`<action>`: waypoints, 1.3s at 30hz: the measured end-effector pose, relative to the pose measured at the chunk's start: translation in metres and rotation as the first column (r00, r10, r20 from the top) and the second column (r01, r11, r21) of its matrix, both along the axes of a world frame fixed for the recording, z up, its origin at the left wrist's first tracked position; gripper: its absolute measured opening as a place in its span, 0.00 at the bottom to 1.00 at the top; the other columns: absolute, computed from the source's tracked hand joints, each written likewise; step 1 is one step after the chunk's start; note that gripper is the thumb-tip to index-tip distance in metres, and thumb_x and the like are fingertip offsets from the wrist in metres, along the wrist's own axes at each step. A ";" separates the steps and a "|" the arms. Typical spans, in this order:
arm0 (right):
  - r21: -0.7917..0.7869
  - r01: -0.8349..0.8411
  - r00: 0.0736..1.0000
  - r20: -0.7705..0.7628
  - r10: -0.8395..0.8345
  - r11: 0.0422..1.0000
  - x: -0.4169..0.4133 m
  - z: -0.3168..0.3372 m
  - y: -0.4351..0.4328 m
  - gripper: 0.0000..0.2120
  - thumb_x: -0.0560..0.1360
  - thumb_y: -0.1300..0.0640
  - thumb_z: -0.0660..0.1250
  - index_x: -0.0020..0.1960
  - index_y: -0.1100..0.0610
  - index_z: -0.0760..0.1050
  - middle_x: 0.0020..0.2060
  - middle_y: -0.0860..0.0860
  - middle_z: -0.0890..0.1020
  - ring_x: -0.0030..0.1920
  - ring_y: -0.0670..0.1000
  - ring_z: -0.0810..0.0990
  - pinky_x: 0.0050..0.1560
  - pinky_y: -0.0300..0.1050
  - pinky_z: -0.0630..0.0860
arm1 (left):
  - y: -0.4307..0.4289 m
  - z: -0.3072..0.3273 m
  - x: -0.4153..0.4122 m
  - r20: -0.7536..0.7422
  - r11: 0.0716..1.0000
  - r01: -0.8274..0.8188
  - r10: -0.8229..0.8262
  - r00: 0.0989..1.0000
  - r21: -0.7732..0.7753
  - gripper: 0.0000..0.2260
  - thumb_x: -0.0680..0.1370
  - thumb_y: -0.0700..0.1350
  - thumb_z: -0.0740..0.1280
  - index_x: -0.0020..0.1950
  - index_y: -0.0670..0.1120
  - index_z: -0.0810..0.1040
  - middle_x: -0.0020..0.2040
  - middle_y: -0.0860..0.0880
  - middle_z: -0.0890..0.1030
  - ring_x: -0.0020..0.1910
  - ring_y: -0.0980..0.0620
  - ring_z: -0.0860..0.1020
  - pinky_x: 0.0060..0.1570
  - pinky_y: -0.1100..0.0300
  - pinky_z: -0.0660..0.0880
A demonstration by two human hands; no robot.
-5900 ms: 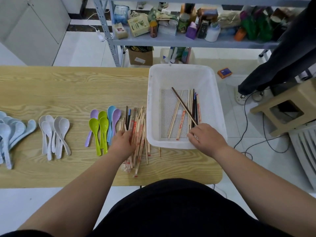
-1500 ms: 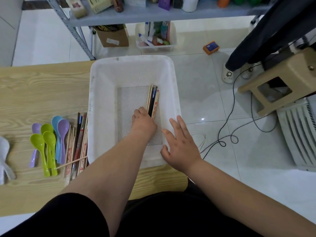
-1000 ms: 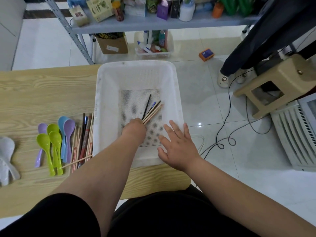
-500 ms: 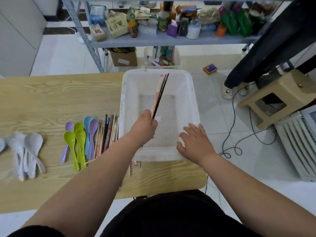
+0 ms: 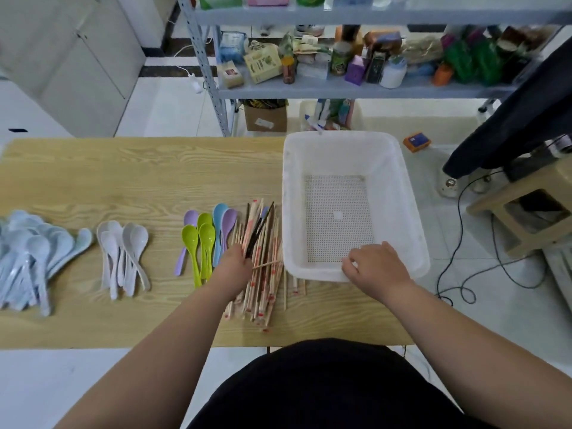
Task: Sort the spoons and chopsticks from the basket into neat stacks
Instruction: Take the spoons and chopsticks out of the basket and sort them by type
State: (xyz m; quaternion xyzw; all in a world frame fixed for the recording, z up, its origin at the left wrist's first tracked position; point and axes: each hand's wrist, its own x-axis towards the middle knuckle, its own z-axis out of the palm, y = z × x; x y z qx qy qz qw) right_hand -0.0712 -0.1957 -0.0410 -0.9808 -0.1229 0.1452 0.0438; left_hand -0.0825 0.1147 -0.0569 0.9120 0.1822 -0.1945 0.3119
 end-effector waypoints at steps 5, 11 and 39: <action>0.012 0.105 0.993 0.044 -0.106 0.994 0.000 0.004 -0.008 0.33 0.75 0.38 0.42 0.44 0.55 0.80 0.35 0.49 0.77 0.41 0.54 0.77 0.52 0.50 0.70 | -0.015 -0.015 0.000 -0.137 0.950 0.253 -0.230 0.963 0.182 0.21 0.77 0.54 0.67 0.64 0.43 0.70 0.62 0.41 0.73 0.61 0.40 0.73 0.58 0.50 0.71; -0.033 -0.102 0.989 -0.106 0.098 0.994 -0.015 0.003 0.010 0.35 0.75 0.28 0.43 0.68 0.45 0.72 0.60 0.47 0.78 0.65 0.51 0.73 0.72 0.55 0.60 | -0.021 -0.029 -0.011 -0.129 0.840 0.448 -0.429 0.894 0.308 0.34 0.77 0.60 0.63 0.79 0.51 0.55 0.75 0.43 0.64 0.73 0.39 0.64 0.72 0.43 0.63; 0.418 -0.205 0.957 -0.104 0.271 0.885 -0.034 0.062 -0.002 0.24 0.81 0.51 0.63 0.76 0.50 0.66 0.73 0.45 0.69 0.74 0.45 0.63 0.73 0.37 0.57 | -0.072 0.054 -0.087 0.258 0.995 0.101 -0.093 0.962 -0.020 0.28 0.78 0.50 0.68 0.78 0.54 0.66 0.73 0.54 0.72 0.70 0.53 0.72 0.68 0.55 0.70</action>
